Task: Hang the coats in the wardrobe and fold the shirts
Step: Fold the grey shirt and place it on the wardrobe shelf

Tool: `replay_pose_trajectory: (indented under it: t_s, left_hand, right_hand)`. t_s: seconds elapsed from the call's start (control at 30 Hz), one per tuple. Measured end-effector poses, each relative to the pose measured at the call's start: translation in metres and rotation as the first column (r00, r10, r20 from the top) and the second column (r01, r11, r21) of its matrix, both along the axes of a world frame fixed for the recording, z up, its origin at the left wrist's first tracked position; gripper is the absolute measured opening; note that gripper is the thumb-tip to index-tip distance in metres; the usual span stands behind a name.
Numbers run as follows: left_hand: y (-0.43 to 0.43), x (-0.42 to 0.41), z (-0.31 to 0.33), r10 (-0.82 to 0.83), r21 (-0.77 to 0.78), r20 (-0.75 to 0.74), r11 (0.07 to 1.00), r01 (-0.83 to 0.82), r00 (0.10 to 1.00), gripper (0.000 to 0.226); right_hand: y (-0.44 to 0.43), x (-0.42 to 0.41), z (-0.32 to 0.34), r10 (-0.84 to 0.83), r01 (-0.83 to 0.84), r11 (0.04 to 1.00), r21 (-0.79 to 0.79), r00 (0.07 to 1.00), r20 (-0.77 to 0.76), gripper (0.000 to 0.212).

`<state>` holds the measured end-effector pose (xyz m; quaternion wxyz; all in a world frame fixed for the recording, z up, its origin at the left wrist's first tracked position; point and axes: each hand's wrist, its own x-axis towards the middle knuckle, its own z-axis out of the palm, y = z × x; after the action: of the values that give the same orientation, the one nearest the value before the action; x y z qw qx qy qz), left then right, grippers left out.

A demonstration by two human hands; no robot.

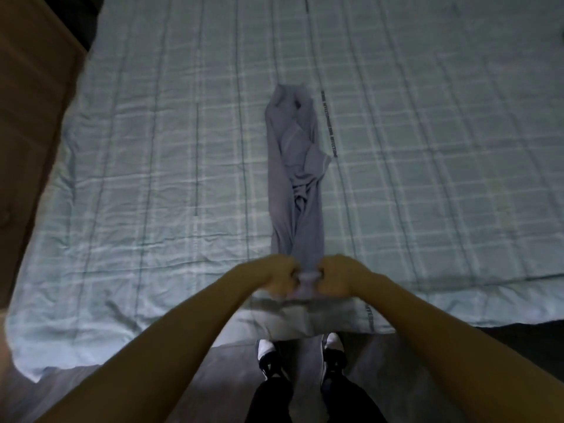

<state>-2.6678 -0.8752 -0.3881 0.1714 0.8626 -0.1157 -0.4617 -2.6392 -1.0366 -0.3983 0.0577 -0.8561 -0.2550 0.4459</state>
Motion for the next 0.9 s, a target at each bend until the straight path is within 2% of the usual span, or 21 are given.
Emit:
replay_pose_trajectory:
  t_s: [0.07, 0.13, 0.17, 0.23, 0.27, 0.3, 0.37, 0.4, 0.47, 0.5, 0.57, 0.67, 0.8, 0.87, 0.9]
  left_hand:
    - [0.010, 0.031, 0.003, 0.103, 0.039, 0.220, 0.993, -0.114, 0.970, 0.021]
    - [0.020, 0.055, -0.001, 0.254, -0.010, 0.485, 0.959, -0.285, 0.837, 0.027]
    - [0.023, 0.063, -0.006, 0.314, -0.057, 0.601, 0.934, -0.353, 0.735, 0.034]
    - [0.024, 0.067, -0.022, 0.391, -0.162, 0.756, 0.889, -0.428, 0.525, 0.050]
    - [0.022, 0.064, -0.031, 0.433, -0.230, 0.786, 0.867, -0.442, 0.441, 0.050]
    - [0.018, 0.058, -0.040, 0.459, -0.276, 0.791, 0.858, -0.433, 0.404, 0.046]
    - [0.012, 0.040, -0.064, 0.365, -0.228, 0.797, 0.920, -0.320, 0.481, 0.037]
    - [0.011, 0.030, -0.078, 0.273, -0.177, 0.795, 0.958, -0.225, 0.542, 0.040]
    - [0.010, 0.008, -0.106, 0.129, -0.090, 0.740, 0.992, -0.094, 0.660, 0.056]
    - [0.011, 0.000, -0.118, 0.090, -0.053, 0.716, 0.996, -0.075, 0.693, 0.066]
    - [0.014, -0.008, -0.135, 0.072, -0.032, 0.700, 0.997, -0.070, 0.710, 0.077]
    - [0.015, -0.005, -0.151, 0.090, -0.037, 0.721, 0.995, -0.091, 0.687, 0.076]
    - [0.014, 0.006, -0.150, 0.124, -0.064, 0.751, 0.991, -0.116, 0.648, 0.070]
    - [0.013, 0.006, -0.137, 0.196, -0.162, 0.737, 0.980, -0.112, 0.647, 0.049]
    - [0.012, 0.004, -0.126, 0.260, -0.230, 0.676, 0.963, -0.138, 0.689, 0.035]
  right_hand:
    - [0.002, 0.024, 0.005, -0.235, 0.200, 0.965, 0.172, 0.946, 0.221, 0.022]
    - [0.008, 0.040, 0.002, -0.447, 0.291, 0.879, 0.378, 0.778, 0.441, 0.021]
    - [0.012, 0.044, -0.003, -0.498, 0.302, 0.854, 0.424, 0.712, 0.495, 0.029]
    - [0.019, 0.044, -0.018, -0.557, 0.355, 0.823, 0.444, 0.656, 0.509, 0.051]
    - [0.021, 0.039, -0.027, -0.564, 0.348, 0.818, 0.458, 0.645, 0.516, 0.056]
    - [0.023, 0.033, -0.037, -0.541, 0.297, 0.829, 0.475, 0.642, 0.543, 0.058]
    - [0.021, 0.020, -0.063, -0.438, 0.142, 0.866, 0.480, 0.679, 0.589, 0.058]
    - [0.019, 0.014, -0.076, -0.364, 0.088, 0.885, 0.457, 0.743, 0.562, 0.059]
    - [0.014, 0.004, -0.098, -0.213, 0.032, 0.927, 0.373, 0.865, 0.454, 0.067]
    - [0.011, 0.000, -0.108, -0.150, 0.007, 0.947, 0.322, 0.894, 0.423, 0.073]
    - [0.005, -0.005, -0.123, -0.090, -0.029, 0.965, 0.260, 0.895, 0.437, 0.078]
    - [0.011, -0.004, -0.140, -0.145, -0.017, 0.956, 0.294, 0.843, 0.518, 0.071]
    - [0.021, 0.007, -0.133, -0.285, -0.026, 0.897, 0.441, 0.728, 0.624, 0.032]
    - [0.015, 0.011, -0.117, -0.328, 0.011, 0.855, 0.518, 0.786, 0.525, 0.034]
    - [0.011, 0.011, -0.107, -0.336, 0.047, 0.849, 0.526, 0.816, 0.470, 0.034]
